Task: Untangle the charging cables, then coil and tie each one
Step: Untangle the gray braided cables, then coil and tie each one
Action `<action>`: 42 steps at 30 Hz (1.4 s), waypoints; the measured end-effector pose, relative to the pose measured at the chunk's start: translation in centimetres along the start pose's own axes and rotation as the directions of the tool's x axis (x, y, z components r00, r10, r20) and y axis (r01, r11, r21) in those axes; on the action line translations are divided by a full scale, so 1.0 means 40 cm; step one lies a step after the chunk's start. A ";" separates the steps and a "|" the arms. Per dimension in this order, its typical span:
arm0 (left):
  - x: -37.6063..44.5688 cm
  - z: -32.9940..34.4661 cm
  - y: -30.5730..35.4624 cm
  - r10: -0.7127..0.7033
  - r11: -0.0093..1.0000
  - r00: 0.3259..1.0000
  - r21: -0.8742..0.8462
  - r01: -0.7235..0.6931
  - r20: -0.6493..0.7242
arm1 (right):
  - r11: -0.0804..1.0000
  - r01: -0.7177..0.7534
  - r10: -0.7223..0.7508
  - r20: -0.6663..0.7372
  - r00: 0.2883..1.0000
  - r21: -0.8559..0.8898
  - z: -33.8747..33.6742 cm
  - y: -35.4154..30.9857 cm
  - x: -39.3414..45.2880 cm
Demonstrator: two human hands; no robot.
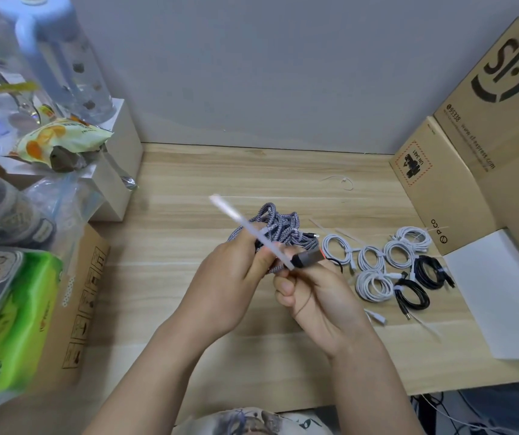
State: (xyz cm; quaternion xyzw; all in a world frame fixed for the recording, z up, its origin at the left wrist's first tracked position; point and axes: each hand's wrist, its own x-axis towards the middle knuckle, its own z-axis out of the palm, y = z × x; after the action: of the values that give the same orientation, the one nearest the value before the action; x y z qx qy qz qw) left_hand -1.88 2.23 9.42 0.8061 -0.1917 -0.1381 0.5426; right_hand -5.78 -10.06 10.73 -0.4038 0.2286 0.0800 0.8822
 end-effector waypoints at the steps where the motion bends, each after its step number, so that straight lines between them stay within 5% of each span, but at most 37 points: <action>1: -0.001 0.001 0.003 -0.014 1.000 1.000 -0.012 0.014 -0.013 | 1.000 0.001 -0.001 -0.009 1.000 -0.011 0.002 0.002 -0.001; 5: -0.002 0.000 0.004 -0.075 0.992 0.997 -0.099 0.071 -0.035 | 1.000 0.015 -0.015 -0.072 0.997 -0.001 0.018 0.016 0.003; 13: 0.003 0.024 -0.010 -0.116 0.993 0.979 -0.008 0.117 -0.167 | 0.993 0.074 -0.057 -0.164 0.985 0.093 0.044 0.048 0.013; 18: 0.012 0.011 -0.027 -0.180 0.983 0.967 -0.077 0.168 -0.180 | 0.986 0.128 -0.139 -0.096 0.986 -0.109 0.042 0.053 0.008; 21: 0.013 0.003 -0.022 -0.184 0.983 0.966 -0.060 0.175 -0.183 | 0.904 0.285 -0.323 -0.073 0.943 -0.319 0.023 0.049 0.009; 32: 0.013 0.000 0.001 -0.089 0.990 0.994 -0.103 0.095 0.061 | 0.659 0.490 -0.637 -0.077 0.767 -0.571 0.003 0.016 0.031; 39: 0.010 -0.003 0.006 -0.029 0.995 0.985 -0.090 0.045 0.169 | 0.713 0.434 -0.594 -0.146 0.791 -0.551 -0.008 0.008 0.041; 42: 0.007 0.002 -0.004 -0.051 0.994 0.990 -0.090 0.062 0.129 | 0.621 0.460 -0.655 -0.098 0.749 -0.635 -0.007 -0.002 0.036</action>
State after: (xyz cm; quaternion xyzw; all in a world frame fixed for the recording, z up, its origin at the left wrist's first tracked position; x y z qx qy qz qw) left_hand -1.65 2.10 9.22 0.7745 -0.1961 -0.2131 0.5624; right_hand -4.56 -10.38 9.94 -0.7078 0.1943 -0.2036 0.6479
